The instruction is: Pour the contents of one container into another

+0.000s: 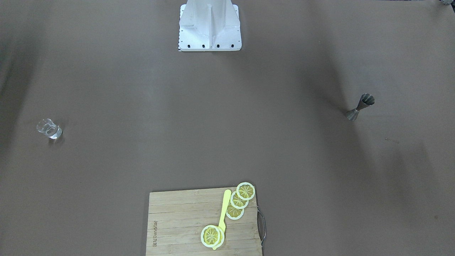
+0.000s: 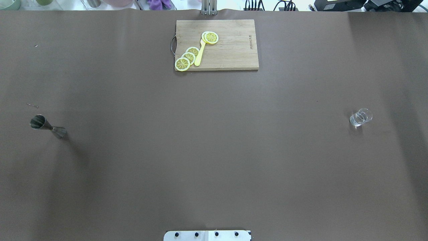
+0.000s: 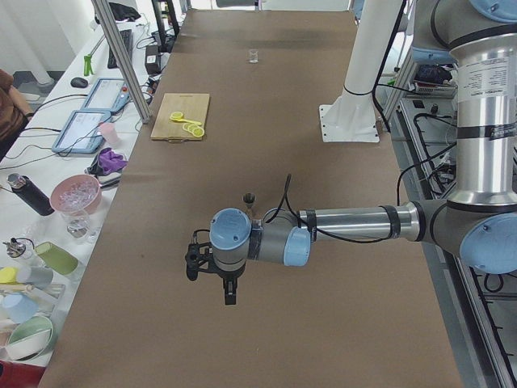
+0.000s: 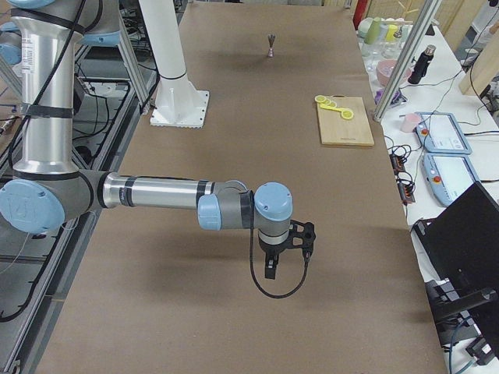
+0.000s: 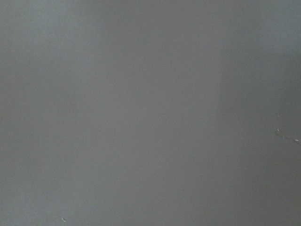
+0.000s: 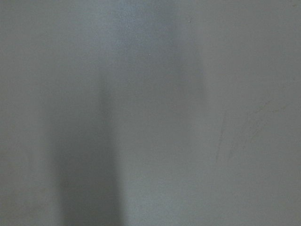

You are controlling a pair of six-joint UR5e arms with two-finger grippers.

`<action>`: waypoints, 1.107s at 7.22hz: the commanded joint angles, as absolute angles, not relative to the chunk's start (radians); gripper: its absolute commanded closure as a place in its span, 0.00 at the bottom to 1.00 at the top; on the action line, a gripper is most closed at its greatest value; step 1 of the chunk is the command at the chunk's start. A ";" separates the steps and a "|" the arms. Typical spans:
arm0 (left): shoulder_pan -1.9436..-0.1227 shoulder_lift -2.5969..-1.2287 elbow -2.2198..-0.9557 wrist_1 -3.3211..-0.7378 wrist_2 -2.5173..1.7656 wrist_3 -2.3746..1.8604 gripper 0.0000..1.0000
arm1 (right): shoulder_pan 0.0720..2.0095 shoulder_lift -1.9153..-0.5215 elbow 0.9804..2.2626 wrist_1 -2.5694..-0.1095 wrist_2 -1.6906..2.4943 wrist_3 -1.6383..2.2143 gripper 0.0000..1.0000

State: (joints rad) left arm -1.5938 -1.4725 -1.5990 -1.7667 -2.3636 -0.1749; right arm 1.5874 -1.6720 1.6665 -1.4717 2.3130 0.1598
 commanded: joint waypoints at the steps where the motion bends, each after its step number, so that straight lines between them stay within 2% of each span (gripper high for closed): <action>1: -1.594 -1.471 -1.595 -1.764 -2.364 -0.175 0.02 | 1.588 -1.677 1.666 -1.471 2.312 0.161 0.00; 8: -1.592 -1.463 -1.588 -1.764 -2.364 -0.176 0.02 | 1.595 -1.681 1.689 -1.470 2.315 0.161 0.00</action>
